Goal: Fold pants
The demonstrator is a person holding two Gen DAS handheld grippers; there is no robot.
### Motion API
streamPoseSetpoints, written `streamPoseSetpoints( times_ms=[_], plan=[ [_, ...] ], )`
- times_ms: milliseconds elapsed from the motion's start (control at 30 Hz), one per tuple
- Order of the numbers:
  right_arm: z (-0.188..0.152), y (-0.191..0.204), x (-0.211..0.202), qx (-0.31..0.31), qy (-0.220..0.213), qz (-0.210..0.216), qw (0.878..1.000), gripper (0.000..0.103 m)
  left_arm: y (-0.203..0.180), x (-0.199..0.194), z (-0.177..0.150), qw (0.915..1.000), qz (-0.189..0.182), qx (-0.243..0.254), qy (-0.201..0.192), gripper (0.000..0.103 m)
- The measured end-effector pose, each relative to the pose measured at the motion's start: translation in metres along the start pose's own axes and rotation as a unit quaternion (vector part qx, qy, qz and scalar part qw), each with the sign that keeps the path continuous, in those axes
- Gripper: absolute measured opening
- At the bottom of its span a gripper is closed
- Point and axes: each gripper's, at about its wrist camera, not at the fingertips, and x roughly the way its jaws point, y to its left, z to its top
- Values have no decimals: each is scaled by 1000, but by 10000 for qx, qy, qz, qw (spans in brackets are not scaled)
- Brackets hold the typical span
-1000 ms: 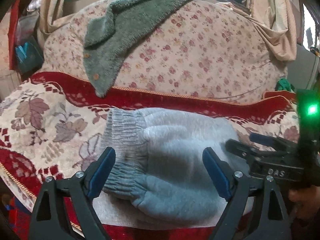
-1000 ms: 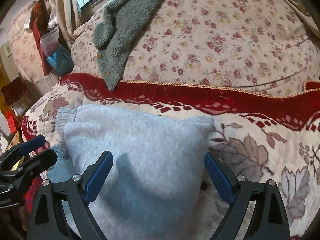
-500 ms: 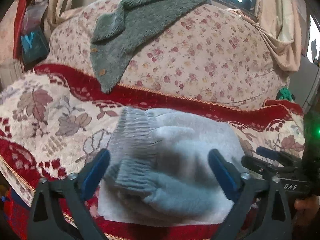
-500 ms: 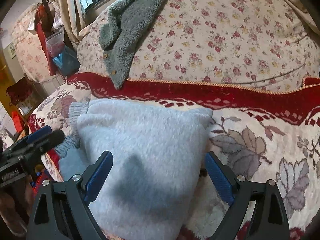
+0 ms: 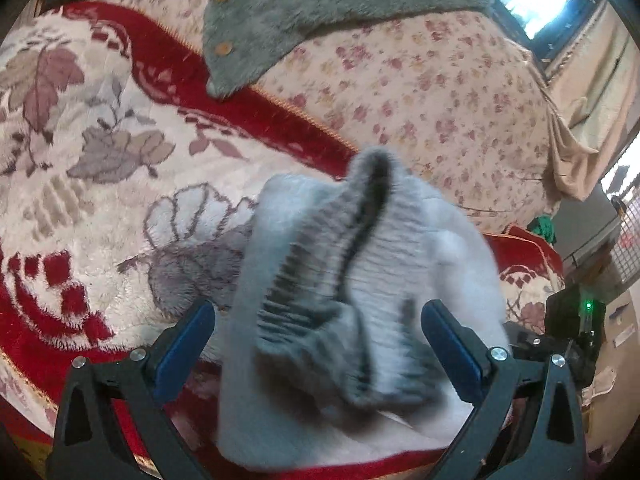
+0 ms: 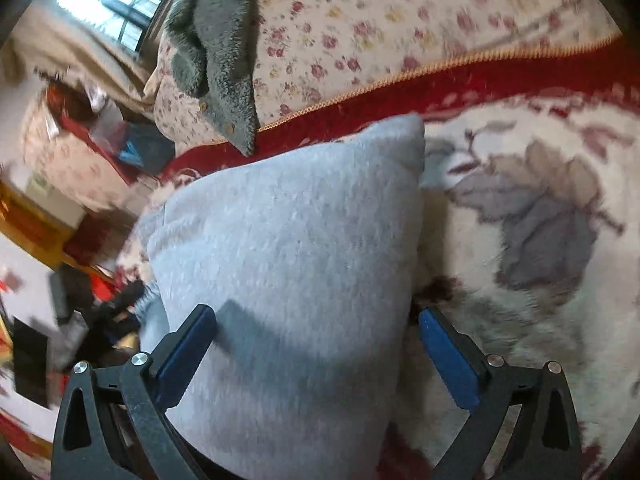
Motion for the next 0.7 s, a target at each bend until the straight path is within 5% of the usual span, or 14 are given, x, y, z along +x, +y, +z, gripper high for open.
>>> streamPoseSetpoints(
  times_ms=[267, 433, 700],
  plan=[
    [5, -21, 34, 650, 406, 940, 9926, 103, 24, 30, -1, 9978, -567, -283, 214, 103],
    [8, -13, 42, 393, 437, 1103, 9922, 102, 27, 39, -3, 9961, -733, -390, 307, 103],
    [11, -5, 29, 180, 488, 1184, 9916, 77, -6, 19, -2, 9979, -631, 102, 114, 67]
  ],
)
